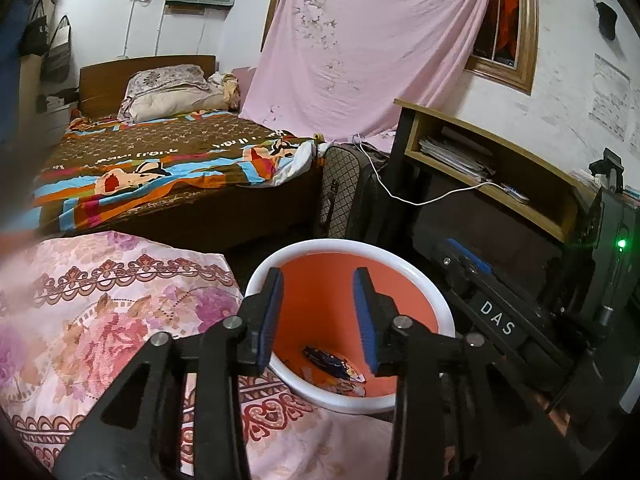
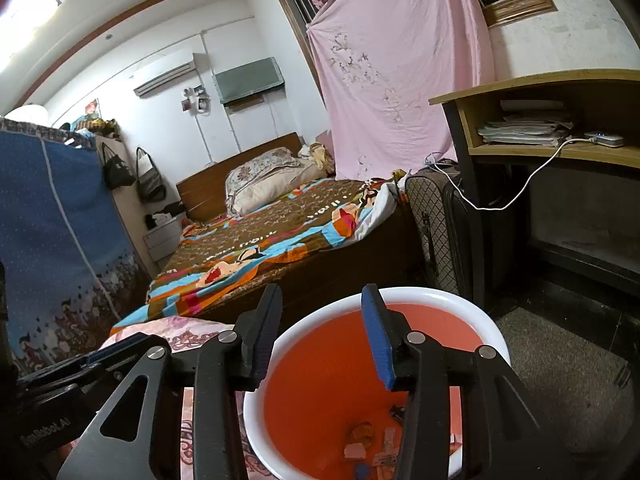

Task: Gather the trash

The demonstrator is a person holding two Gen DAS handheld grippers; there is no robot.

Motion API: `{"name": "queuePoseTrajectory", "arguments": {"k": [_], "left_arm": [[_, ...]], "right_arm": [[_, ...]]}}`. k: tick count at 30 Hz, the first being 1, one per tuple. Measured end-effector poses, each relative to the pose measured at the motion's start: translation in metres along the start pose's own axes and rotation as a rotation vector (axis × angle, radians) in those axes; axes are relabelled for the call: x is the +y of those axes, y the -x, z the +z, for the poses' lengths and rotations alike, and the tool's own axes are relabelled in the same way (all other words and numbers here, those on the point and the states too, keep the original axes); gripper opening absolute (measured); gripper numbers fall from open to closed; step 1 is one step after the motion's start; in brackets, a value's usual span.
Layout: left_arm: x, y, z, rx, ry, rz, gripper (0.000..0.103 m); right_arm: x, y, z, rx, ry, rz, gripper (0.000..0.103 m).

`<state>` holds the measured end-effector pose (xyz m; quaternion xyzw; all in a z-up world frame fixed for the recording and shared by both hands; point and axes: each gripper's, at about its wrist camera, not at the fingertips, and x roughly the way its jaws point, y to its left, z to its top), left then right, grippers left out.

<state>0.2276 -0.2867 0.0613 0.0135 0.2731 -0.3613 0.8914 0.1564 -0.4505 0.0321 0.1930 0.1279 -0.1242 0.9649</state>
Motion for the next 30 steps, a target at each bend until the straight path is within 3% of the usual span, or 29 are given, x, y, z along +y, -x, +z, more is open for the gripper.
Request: {"name": "queuePoseTrajectory", "arguments": {"k": [13,17,20,22,27,30], "left_arm": [[0.029,0.030,-0.003,-0.039,0.071,0.097,0.044],[0.039,0.047,-0.007,-0.072,0.102,0.140,0.056],[0.045,0.062,-0.011,-0.107,0.121,0.177,0.063],[0.049,0.073,-0.014,-0.130,0.132,0.204,0.067],[0.061,0.097,-0.024,-0.177,0.160,0.266,0.072],[0.067,0.109,-0.032,-0.199,0.174,0.295,0.078]], "right_arm": [[0.014,0.005,0.002,-0.015,0.039,0.020,0.046],[0.022,0.010,0.001,-0.026,0.065,0.021,0.047],[0.028,0.016,0.001,-0.038,0.073,0.027,0.054],[0.031,0.020,0.001,-0.053,0.082,0.034,0.067],[0.043,0.033,-0.002,-0.088,0.121,0.036,0.069],[0.050,0.042,-0.006,-0.104,0.142,0.043,0.076]]}}
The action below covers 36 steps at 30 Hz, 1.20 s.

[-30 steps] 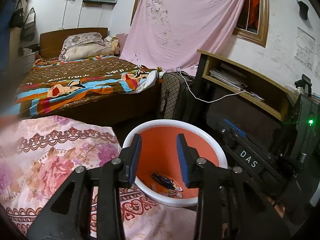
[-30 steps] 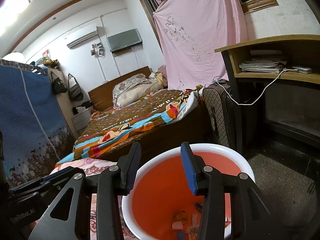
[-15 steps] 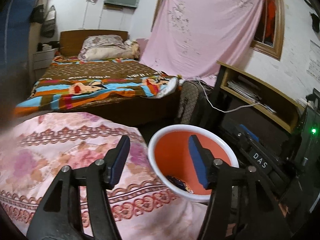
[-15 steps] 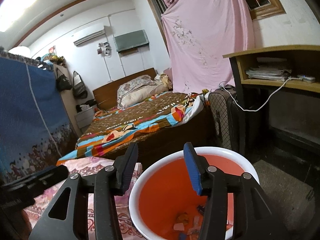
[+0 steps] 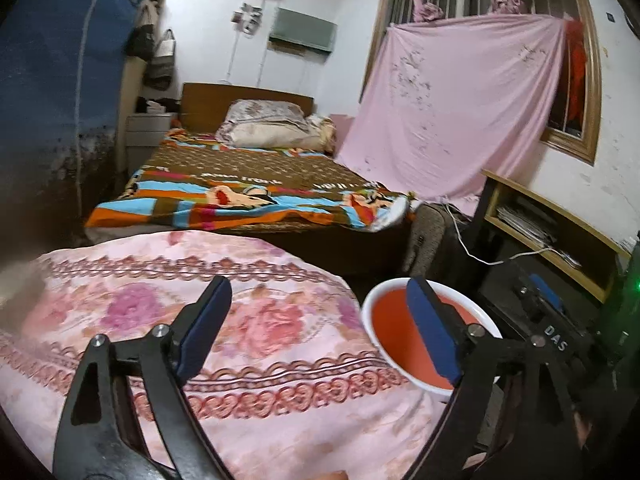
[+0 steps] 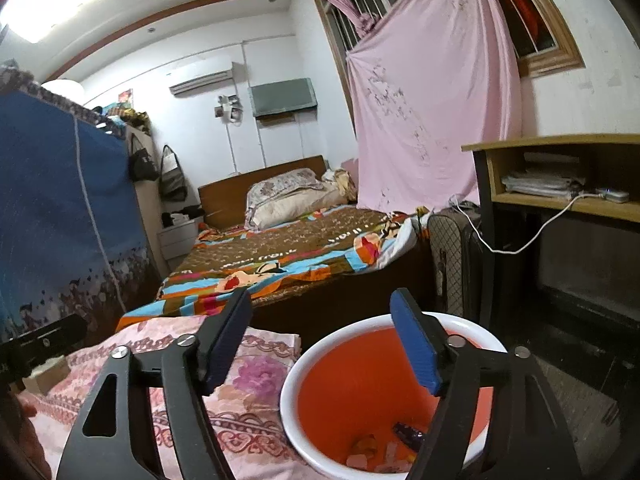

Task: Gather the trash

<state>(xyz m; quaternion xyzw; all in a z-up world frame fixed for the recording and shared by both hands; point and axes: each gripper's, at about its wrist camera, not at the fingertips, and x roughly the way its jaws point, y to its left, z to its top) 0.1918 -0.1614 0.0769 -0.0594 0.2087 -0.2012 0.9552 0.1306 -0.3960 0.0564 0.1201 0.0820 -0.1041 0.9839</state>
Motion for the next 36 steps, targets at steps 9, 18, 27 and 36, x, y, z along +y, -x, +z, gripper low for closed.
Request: {"name": "queuePoseTrajectory", "arguments": {"k": [9,18,27,36], "left_arm": [[0.026,0.037,-0.024,-0.079,0.026,0.083,0.091],[0.045,0.074,-0.049,-0.140,0.021,0.147,0.091],[0.063,0.111,-0.074,-0.180,0.015,0.236,0.092],[0.074,0.131,-0.090,-0.194,0.010,0.276,0.092]], "right_arm": [[0.018,0.033,-0.014,-0.053,0.066,0.036,0.097],[0.033,0.068,-0.027,-0.134,0.092,0.093,0.103],[0.054,0.103,-0.049,-0.166,0.118,0.104,0.103],[0.063,0.125,-0.073,-0.165,0.153,0.080,0.103]]}}
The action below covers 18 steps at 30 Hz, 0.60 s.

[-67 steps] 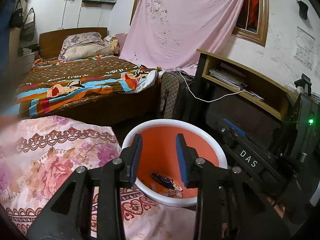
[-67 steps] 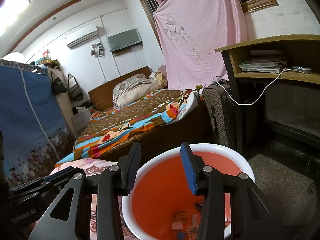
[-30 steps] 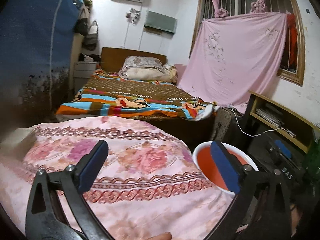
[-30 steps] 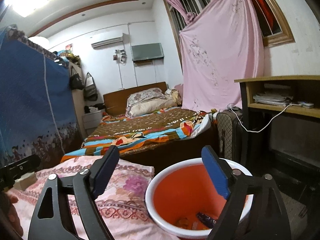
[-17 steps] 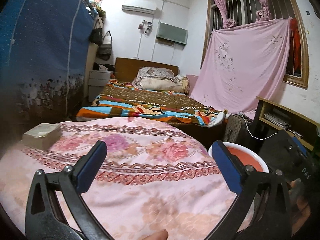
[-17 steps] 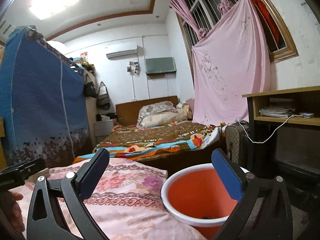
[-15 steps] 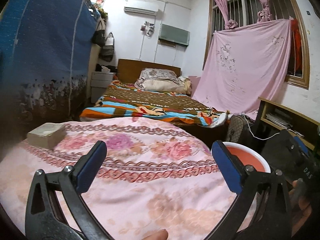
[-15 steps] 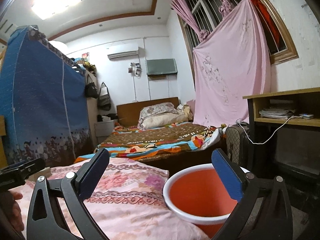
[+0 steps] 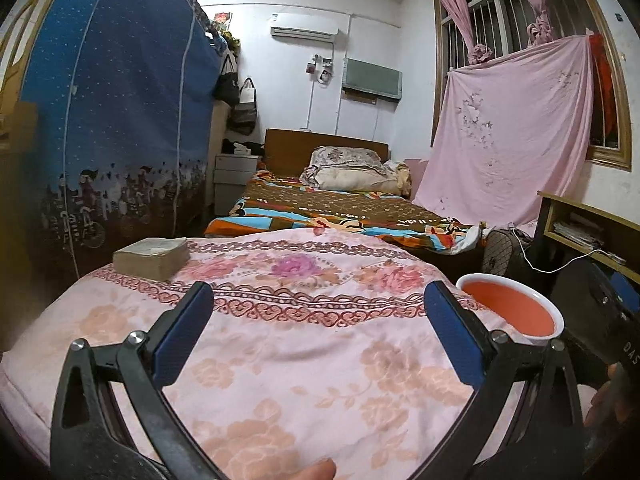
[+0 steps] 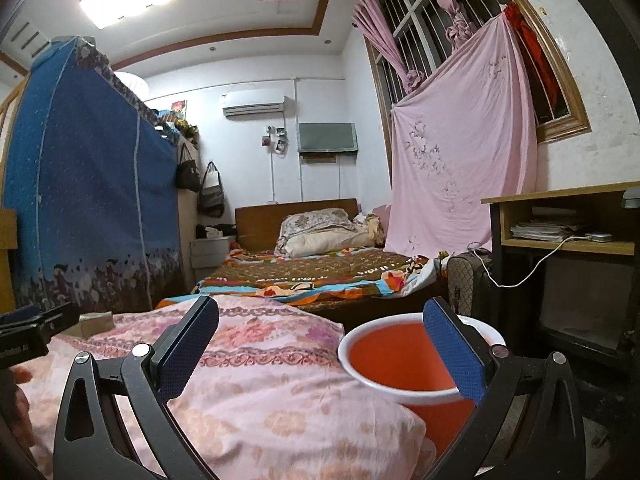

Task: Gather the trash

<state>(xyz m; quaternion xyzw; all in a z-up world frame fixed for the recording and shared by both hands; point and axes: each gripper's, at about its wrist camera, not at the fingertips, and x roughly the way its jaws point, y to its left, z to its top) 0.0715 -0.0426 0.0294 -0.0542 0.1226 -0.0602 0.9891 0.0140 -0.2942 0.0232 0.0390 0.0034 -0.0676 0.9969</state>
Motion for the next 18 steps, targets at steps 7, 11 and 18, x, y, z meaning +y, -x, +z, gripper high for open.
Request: {"name": "queuePoseTrajectory", "arguments": {"k": [7,11,18], "left_arm": [[0.0039,0.0057,-0.0027,-0.012,-0.014,0.015,0.092],[0.0027,0.0068,-0.0033,-0.017,-0.024,0.016,0.092],[0.0001,0.0099,-0.0039,-0.023,-0.034,0.017,0.092]], "right_arm": [[0.0048,0.0024,-0.0012,0.001,0.019,0.000,0.103],[0.0049,0.0032,-0.0021,0.001,0.017,-0.003,0.103],[0.0043,0.0044,-0.0038,0.002,0.015,-0.006,0.103]]}}
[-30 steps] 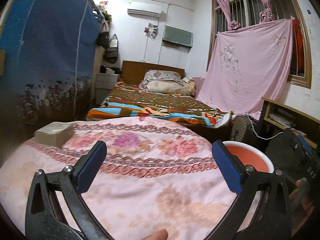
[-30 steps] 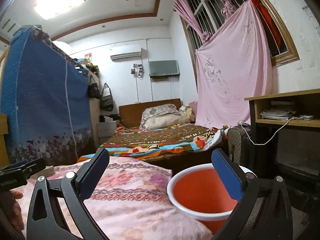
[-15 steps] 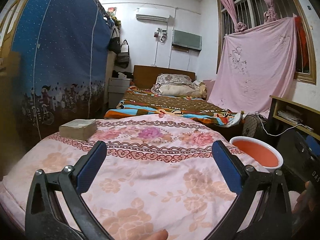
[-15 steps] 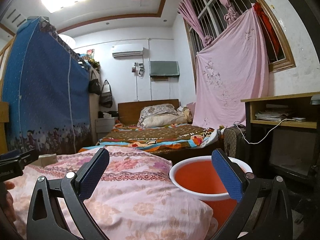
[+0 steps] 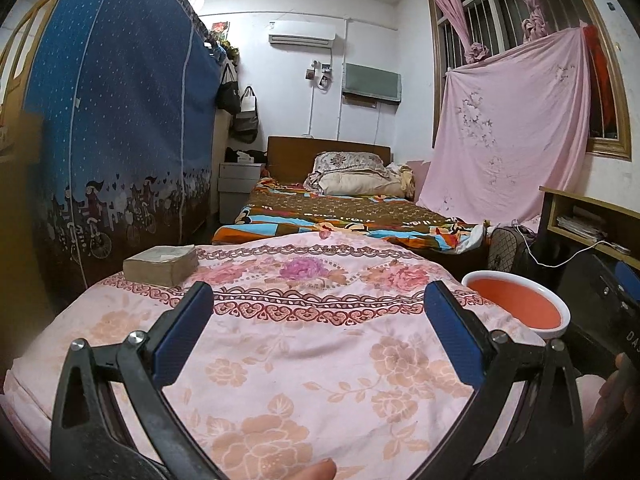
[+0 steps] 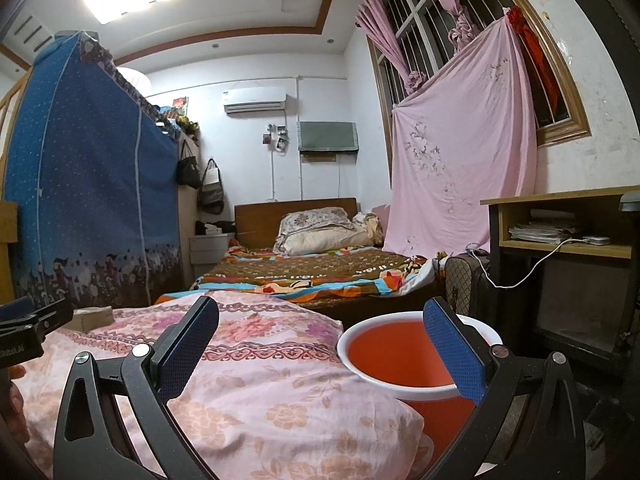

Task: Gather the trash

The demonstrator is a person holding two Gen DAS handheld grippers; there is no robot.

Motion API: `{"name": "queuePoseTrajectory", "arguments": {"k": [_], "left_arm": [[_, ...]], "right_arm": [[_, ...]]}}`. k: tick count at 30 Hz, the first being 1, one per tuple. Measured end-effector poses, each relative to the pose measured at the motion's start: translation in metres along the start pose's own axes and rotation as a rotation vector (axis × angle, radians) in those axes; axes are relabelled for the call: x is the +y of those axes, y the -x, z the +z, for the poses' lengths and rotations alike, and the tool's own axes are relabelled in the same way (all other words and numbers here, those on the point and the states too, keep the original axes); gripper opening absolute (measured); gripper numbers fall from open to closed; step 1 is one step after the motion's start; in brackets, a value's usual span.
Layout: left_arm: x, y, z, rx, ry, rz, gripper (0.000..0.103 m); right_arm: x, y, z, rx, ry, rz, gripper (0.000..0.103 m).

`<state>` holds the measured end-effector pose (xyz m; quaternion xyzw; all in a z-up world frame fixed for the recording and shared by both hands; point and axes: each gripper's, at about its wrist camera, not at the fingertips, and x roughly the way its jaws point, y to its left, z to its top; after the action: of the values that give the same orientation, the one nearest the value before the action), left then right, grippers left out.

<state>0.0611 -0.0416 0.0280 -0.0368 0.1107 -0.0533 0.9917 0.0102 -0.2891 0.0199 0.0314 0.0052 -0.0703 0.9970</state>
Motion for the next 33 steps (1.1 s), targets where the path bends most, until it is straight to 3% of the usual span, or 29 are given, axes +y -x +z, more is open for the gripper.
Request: {"name": "queuePoseTrajectory", "arguments": {"k": [33], "left_arm": [[0.0058,0.0024,0.0049,-0.011,-0.001,0.012,0.092]], "right_arm": [[0.0025,-0.0001,-0.0019,0.008,0.001,0.003,0.103]]}}
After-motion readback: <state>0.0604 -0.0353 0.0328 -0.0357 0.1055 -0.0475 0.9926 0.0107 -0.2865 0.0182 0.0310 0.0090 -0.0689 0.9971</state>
